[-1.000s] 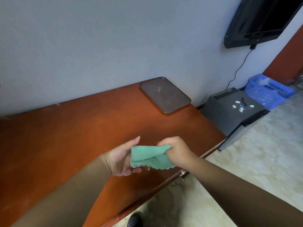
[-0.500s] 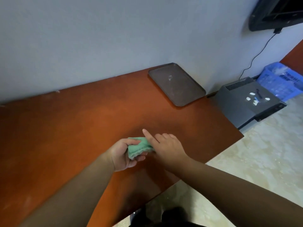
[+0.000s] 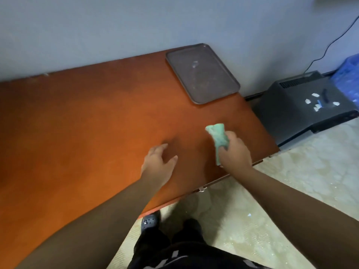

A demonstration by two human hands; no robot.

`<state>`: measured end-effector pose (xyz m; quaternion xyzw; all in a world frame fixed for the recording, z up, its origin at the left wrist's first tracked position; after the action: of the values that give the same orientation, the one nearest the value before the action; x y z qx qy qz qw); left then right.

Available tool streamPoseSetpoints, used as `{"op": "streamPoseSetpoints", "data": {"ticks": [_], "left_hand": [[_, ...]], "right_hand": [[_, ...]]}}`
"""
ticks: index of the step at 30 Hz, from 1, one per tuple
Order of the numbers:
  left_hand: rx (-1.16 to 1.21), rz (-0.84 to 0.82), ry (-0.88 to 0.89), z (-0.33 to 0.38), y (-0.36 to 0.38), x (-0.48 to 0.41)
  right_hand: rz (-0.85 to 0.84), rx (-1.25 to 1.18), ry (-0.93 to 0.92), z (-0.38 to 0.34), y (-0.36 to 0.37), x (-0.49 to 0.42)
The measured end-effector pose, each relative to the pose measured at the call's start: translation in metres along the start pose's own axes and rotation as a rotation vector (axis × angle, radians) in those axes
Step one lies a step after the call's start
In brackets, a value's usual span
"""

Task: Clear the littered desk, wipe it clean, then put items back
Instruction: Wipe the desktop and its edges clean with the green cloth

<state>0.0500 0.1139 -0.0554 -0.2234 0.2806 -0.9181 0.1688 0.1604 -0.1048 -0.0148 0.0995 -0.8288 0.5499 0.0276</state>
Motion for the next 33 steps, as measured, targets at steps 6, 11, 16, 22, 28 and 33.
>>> {"op": "streamPoseSetpoints", "data": {"ticks": [6, 11, 16, 22, 28, 33], "left_hand": [[-0.316, 0.046, -0.03, 0.01, 0.041, 0.017], [-0.33, 0.095, -0.101, 0.003, 0.056, 0.027], [-0.28, 0.191, -0.121, 0.006, 0.056, 0.042], [-0.186, 0.344, -0.089, 0.013, 0.03, 0.047], [-0.179, 0.462, -0.174, -0.022, 0.002, 0.065], [-0.182, 0.445, -0.225, -0.05, 0.003, 0.083]], "right_hand": [[0.173, 0.139, 0.32, 0.131, -0.063, -0.047], [0.076, 0.26, 0.206, 0.133, -0.031, -0.061], [-0.094, 0.196, -0.263, 0.027, 0.034, 0.009], [-0.3, -0.169, -0.333, -0.016, 0.049, 0.021], [0.008, 0.248, 0.095, 0.103, -0.038, -0.062], [-0.113, 0.369, -0.011, 0.074, 0.012, -0.023]]}}
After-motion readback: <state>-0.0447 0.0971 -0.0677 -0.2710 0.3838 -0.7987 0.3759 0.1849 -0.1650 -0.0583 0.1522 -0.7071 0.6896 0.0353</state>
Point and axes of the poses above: each hand's wrist, its own x-axis away from the middle knuckle, its own y-axis out of the palm, z = x × y, the point moved 9 cm from there along -x, towards the middle knuckle, and after that the axes turned 4 degrees about x, right-handed, at the moved point
